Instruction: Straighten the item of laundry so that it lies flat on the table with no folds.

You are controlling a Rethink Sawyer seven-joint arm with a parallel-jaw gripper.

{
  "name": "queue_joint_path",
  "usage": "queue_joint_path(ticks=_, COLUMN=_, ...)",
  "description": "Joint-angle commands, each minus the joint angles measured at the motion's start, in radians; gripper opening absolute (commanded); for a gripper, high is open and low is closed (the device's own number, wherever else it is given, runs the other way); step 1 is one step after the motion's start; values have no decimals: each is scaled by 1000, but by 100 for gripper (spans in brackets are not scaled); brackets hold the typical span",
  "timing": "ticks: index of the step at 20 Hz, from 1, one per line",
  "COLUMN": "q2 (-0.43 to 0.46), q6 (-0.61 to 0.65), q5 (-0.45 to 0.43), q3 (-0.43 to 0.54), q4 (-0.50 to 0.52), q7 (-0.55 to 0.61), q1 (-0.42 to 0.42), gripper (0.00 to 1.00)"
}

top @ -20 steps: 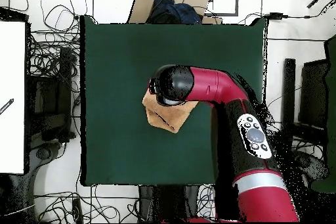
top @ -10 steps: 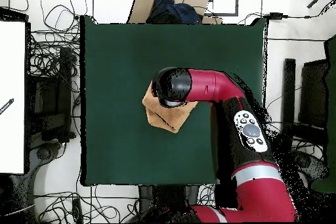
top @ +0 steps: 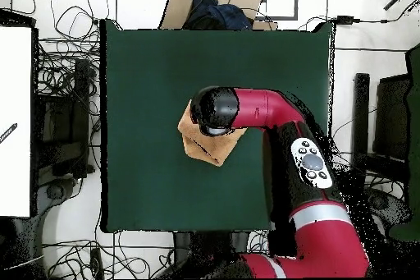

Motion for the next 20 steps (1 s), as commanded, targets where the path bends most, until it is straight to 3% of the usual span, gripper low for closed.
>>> queue_joint_path(ticks=1, q2=41, q6=-1, q5=-52, q3=31, q4=-14, q7=-28, q1=3, gripper=100)
queue_joint_path(ticks=7, q2=91, q6=15, q5=-65, q3=13, q4=-64, q7=-15, q1=29, gripper=100)
queue_joint_path(ticks=20, q2=97, q6=-31, q5=-58, q3=21, q4=-37, q7=-7, q1=16, gripper=100)
